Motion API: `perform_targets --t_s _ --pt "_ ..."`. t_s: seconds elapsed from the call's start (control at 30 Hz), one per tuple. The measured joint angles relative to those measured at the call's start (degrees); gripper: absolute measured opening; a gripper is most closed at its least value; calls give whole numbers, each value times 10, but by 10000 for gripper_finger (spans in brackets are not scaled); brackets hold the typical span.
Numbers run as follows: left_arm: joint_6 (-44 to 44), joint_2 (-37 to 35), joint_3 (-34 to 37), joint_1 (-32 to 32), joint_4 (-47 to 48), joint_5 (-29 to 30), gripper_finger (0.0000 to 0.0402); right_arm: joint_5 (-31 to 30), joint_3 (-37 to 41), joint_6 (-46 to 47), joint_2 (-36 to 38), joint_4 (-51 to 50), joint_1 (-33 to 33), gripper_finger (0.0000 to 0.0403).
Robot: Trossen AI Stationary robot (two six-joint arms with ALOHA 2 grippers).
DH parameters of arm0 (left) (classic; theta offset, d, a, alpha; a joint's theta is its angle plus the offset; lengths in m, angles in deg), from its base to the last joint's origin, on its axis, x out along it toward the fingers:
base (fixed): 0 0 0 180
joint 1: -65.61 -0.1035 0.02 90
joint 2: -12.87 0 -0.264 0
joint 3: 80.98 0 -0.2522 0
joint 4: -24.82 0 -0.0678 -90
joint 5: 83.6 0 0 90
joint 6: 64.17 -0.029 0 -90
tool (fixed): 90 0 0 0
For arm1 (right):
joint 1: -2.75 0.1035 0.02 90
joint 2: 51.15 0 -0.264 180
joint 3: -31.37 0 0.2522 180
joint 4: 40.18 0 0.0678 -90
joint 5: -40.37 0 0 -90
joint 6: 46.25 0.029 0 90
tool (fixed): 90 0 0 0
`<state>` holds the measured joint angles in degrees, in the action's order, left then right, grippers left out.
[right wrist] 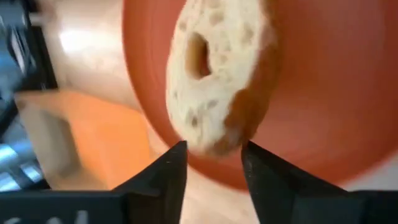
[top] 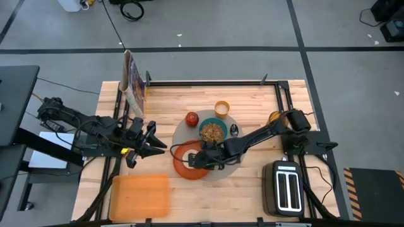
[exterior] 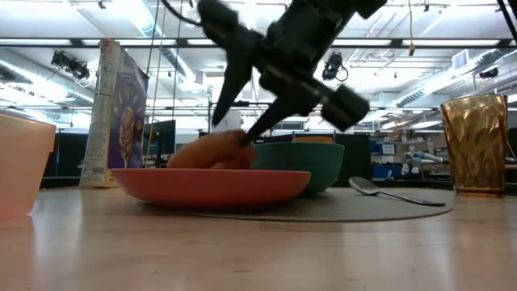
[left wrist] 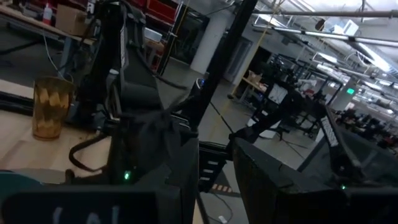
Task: Arrange a breakfast setting
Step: Put the toasted bread on the orange plate, then return to Home Position
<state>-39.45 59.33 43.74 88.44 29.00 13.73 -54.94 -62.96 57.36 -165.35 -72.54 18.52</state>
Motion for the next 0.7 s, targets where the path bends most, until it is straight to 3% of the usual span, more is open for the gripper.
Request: perform_targets --t_s 0.17,0.27,0.37,0.57,0.7 --pt "-15 0 0 -5 -1 0 107 49 0 -104 40 -86 -8 199" --pt "-35 0 0 -21 -6 1 107 89 0 -224 59 -125 -22 218" --pt "-64 0 0 -40 -33 4 107 66 0 -368 93 -154 -32 225" --pt "-92 0 0 -88 -60 5 107 45 15 -685 195 -147 -43 195" --pt "-80 0 0 -112 -61 7 107 67 103 -813 291 -68 -48 152"
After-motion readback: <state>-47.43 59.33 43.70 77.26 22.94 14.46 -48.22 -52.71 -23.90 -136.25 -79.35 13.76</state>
